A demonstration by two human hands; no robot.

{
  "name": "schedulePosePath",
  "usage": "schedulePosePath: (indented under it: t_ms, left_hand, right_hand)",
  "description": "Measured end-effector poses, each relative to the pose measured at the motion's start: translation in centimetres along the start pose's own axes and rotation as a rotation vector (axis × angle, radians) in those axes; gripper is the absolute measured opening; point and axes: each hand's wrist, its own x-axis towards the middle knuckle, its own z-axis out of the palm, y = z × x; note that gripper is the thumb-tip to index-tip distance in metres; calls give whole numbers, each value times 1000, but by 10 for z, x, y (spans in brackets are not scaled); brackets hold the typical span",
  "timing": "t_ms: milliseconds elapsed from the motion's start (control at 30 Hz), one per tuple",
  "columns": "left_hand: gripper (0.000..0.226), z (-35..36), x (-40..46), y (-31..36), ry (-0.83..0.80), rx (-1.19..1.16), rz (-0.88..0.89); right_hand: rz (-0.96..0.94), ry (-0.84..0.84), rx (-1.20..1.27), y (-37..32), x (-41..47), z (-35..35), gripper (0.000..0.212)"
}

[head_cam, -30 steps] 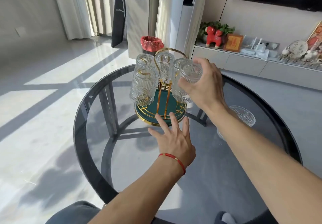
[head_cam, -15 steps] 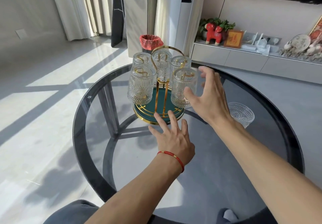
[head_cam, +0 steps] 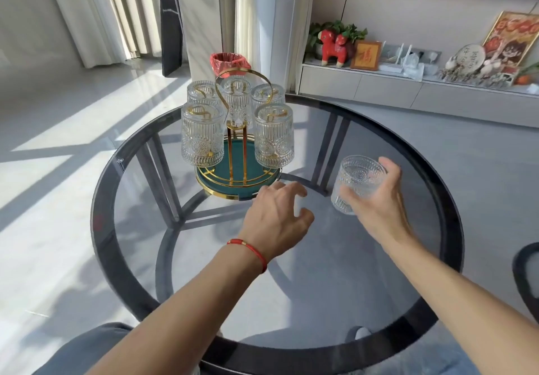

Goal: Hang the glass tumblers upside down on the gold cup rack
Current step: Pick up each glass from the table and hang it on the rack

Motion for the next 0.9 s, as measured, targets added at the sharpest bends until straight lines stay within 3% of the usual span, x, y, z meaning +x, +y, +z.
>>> schedulePosePath:
  t_ms: [100, 233, 367, 500, 600, 667, 800, 900]
  left_hand:
    - [38, -1, -2, 2, -20, 12, 1]
    - [39, -4, -4, 4, -7, -90, -16]
    - [51, -5, -1, 2, -5, -293, -92]
    - [95, -10, 0, 3, -52, -650, -131]
    - [93, -16, -1, 4, 29, -716, -160]
    - [79, -19, -4, 2, 68, -888, -248]
    - [61, -27, -11, -2, 64, -1220, -392]
    - [56, -33, -13, -6, 27, -1257, -343]
  right_hand:
    - [129, -102, 60, 20, 4, 2, 93]
    - [144, -88, 66, 19, 5, 3, 70]
    - [-92, -166, -12, 1, -3, -1, 74]
    - [-342, -310, -60, -22, -16, 1, 87]
    - [-445, -363, -55, -28, -23, 7, 93]
    - [-353, -420, 25, -32, -21, 7, 89]
    - [155, -720, 491, -41, -21, 8, 74]
    - [137, -628, 573, -49, -23, 12, 57]
